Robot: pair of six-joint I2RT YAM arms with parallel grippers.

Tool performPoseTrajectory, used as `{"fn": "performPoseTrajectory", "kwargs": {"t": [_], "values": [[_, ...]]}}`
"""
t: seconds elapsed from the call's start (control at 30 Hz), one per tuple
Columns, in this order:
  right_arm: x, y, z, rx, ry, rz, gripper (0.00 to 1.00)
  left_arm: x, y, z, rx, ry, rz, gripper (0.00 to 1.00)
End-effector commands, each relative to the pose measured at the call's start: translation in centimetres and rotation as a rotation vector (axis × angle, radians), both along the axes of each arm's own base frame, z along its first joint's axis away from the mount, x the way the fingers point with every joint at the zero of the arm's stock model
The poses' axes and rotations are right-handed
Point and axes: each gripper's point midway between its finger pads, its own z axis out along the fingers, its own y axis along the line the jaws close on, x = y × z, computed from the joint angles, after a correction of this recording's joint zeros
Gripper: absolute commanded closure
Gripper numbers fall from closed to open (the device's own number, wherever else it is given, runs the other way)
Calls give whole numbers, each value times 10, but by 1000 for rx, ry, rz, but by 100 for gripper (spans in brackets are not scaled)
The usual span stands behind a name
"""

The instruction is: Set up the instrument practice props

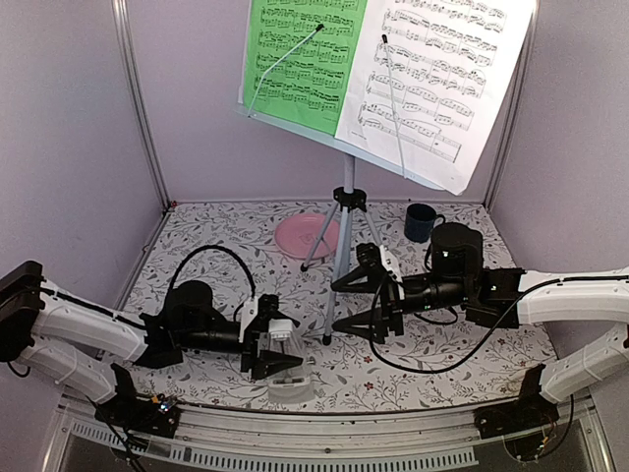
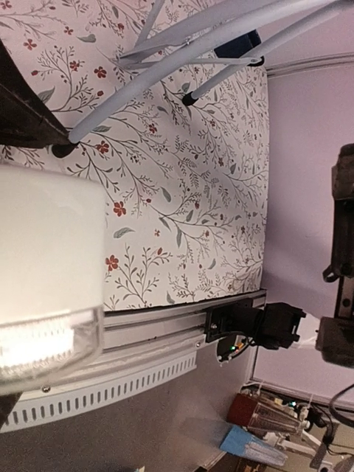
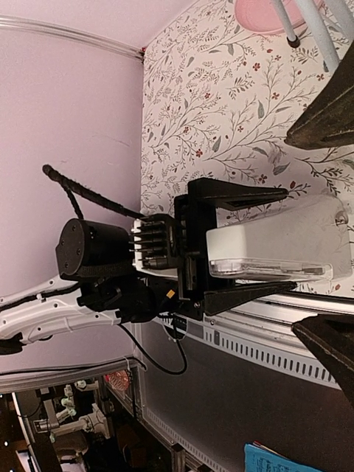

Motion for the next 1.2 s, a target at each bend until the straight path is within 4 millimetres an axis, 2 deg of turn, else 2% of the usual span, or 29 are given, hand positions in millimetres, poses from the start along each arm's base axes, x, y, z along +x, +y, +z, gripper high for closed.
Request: {"fn": "performPoseTrajectory", "kwargs": {"t": [0.0, 0.1, 0.2, 0.3, 0.43, 0.6, 0.77, 0.93, 1.0, 1.17], "values": [[4, -5, -7, -28, 27, -34, 21, 9, 0, 0, 59, 42, 37, 22], [5, -6, -10, -42, 48, -47, 21, 5, -2, 6, 52, 57, 13, 29], [6, -8, -15, -57, 72, -57, 20, -1, -2, 18, 27, 39, -20, 43], [4, -11, -21, -62, 96, -51, 20, -8, -2, 39, -19, -17, -68, 54], [1, -14, -31, -71, 105, -45, 22, -21, -1, 73, -93, -114, -145, 63], [-3, -12, -46, -85, 122, -21, 31, -35, 1, 113, -179, -237, -221, 68], [-5, -17, -46, -41, 51, -34, 36, -46, -2, 145, -217, -293, -304, 71], [-11, -14, -51, -52, 96, 4, 42, -52, -6, 164, -216, -365, -328, 72], [-14, -11, -57, -62, 136, 24, 42, -54, -8, 168, -213, -389, -332, 72], [-24, -2, -56, -43, 264, 88, 45, -56, -12, 174, -205, -432, -332, 72]]}}
